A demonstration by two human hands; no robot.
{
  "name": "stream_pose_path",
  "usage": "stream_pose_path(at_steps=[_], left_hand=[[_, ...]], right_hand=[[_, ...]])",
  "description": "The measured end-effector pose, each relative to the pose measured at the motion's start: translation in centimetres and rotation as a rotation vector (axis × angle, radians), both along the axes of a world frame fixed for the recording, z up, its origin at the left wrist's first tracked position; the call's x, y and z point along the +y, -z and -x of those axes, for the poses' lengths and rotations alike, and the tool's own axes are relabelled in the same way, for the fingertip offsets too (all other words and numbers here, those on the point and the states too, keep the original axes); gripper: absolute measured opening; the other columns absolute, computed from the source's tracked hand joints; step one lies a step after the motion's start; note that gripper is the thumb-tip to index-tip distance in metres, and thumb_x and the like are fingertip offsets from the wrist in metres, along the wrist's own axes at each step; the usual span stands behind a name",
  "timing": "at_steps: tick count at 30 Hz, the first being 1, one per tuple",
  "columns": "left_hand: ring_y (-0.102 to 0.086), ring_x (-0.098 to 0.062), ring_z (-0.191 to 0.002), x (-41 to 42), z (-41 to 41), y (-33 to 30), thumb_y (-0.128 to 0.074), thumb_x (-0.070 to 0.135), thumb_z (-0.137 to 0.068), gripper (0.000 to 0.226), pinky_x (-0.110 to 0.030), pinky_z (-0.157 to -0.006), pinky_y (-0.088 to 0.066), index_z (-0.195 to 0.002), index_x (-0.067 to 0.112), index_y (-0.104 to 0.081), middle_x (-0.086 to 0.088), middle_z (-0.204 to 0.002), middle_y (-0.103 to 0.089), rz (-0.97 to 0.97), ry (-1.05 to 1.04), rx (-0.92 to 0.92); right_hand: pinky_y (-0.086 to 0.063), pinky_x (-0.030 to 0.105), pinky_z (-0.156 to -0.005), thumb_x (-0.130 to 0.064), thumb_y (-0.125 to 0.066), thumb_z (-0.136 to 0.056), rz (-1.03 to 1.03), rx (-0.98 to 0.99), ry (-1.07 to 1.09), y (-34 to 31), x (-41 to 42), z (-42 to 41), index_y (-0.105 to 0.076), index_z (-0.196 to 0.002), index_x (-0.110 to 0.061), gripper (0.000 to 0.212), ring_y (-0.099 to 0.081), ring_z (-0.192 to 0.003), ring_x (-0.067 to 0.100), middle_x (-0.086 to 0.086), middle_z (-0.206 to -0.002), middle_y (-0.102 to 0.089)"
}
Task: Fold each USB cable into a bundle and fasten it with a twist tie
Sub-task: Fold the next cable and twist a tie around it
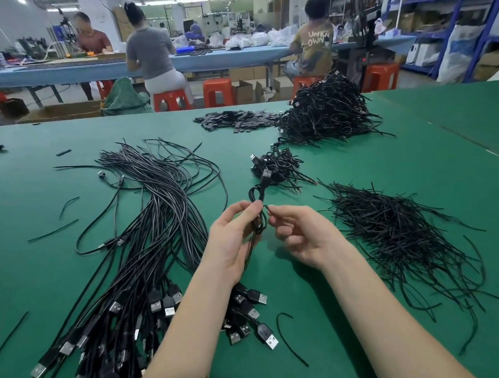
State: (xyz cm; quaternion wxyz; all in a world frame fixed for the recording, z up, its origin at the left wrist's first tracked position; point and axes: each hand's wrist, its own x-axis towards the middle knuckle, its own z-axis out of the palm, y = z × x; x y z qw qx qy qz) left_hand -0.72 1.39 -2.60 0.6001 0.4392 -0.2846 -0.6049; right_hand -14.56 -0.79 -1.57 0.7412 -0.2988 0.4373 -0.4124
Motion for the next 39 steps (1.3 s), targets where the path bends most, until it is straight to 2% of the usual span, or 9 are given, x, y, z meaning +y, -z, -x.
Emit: stream_pose_path(at_steps=[3,6,10,13,17,25,30,34,39], left_hand=[[-0.061,-0.014,-0.070,-1.4,0.4,-0.2,-0.078,0.016,-0.084,0.015,-0.027,-0.066,-0.048,-0.087,0.018,-0.063,-0.003,-0.081,-0.068,-0.067,-0.157,-0.021],[-0.062,-0.016,-0.068,-4.6,1.0,-1.2,-0.074,0.013,-0.089,0.016,-0.027,-0.062,-0.053,-0.090,0.014,-0.058,-0.008,-0.082,-0.067,-0.081,-0.235,-0.011],[-0.068,-0.027,-0.078,-10.6,1.7,-1.9,-0.069,0.016,-0.093,0.018,-0.036,-0.084,-0.059,-0.086,0.012,-0.053,-0.015,-0.098,-0.067,-0.102,-0.324,-0.150],[-0.065,-0.033,-0.109,-13.3,1.6,-1.4,-0.058,0.035,-0.098,0.030,-0.034,-0.096,-0.051,-0.106,0.007,-0.066,-0.015,-0.115,-0.069,-0.172,-0.295,-0.613],[-0.060,-0.034,-0.118,-14.6,1.7,-0.8,-0.048,0.026,-0.101,0.034,-0.033,-0.098,-0.047,-0.118,0.004,-0.068,-0.017,-0.125,-0.067,-0.124,-0.085,-0.982],[-0.034,-0.029,-0.145,-15.8,1.8,-2.1,-0.033,0.018,-0.104,0.049,-0.029,-0.114,-0.026,-0.152,0.005,-0.033,-0.014,-0.159,-0.034,-0.093,0.200,-1.221],[-0.035,-0.029,-0.144,-13.7,1.3,-1.9,-0.034,0.014,-0.104,0.051,-0.029,-0.114,-0.027,-0.154,0.006,-0.029,-0.016,-0.158,-0.034,-0.033,0.136,-1.274],[-0.045,-0.029,-0.133,-9.5,0.7,-1.7,-0.038,0.003,-0.098,0.046,-0.031,-0.111,-0.032,-0.144,0.005,-0.042,-0.017,-0.147,-0.044,0.052,0.037,-1.236],[-0.060,-0.016,-0.103,-3.4,-0.1,-0.2,-0.043,0.014,-0.100,0.025,-0.024,-0.089,-0.042,-0.110,0.020,-0.065,0.001,-0.112,-0.066,0.140,0.038,-1.117]], right_hand=[[-0.042,0.017,-0.050,-0.037,-0.070,-0.094,0.403,0.509,0.181,1.1,0.1,-0.5,-0.076,-0.085,-0.018,0.022,-0.052,-0.052,0.006,-0.008,-0.074,-0.074],[-0.046,0.018,-0.066,-0.046,-0.063,-0.096,0.595,0.712,0.259,2.5,-0.1,-0.4,-0.076,-0.079,-0.022,0.032,-0.061,-0.065,0.000,-0.009,-0.075,-0.075],[-0.037,0.010,-0.055,-0.042,-0.059,-0.099,0.627,0.717,0.263,3.2,-0.4,-0.5,-0.075,-0.073,-0.022,0.037,-0.054,-0.055,-0.006,-0.012,-0.070,-0.073],[-0.037,0.012,-0.055,-0.039,-0.058,-0.100,0.661,0.715,0.232,3.5,-0.4,-0.5,-0.075,-0.072,-0.018,0.039,-0.053,-0.053,-0.004,-0.008,-0.070,-0.073],[-0.035,0.013,-0.056,-0.036,-0.058,-0.100,0.661,0.707,0.221,3.5,-0.4,-0.4,-0.074,-0.070,-0.018,0.039,-0.053,-0.054,-0.004,-0.009,-0.068,-0.072],[-0.035,0.012,-0.055,-0.036,-0.057,-0.098,0.661,0.756,0.164,3.5,-0.5,-0.5,-0.075,-0.068,-0.022,0.038,-0.054,-0.053,-0.003,-0.015,-0.063,-0.069],[-0.035,0.016,-0.057,-0.035,-0.058,-0.098,0.667,0.778,0.151,3.2,-0.3,-0.4,-0.074,-0.067,-0.023,0.038,-0.053,-0.053,-0.003,-0.014,-0.063,-0.069],[-0.036,0.015,-0.058,-0.035,-0.058,-0.098,0.678,0.816,0.145,3.1,-0.1,-0.4,-0.075,-0.069,-0.022,0.036,-0.053,-0.053,-0.004,-0.012,-0.066,-0.071],[-0.040,0.018,-0.061,-0.034,-0.059,-0.098,0.708,0.830,0.141,3.1,0.1,-0.3,-0.073,-0.065,-0.024,0.038,-0.054,-0.055,-0.002,-0.010,-0.066,-0.072]])
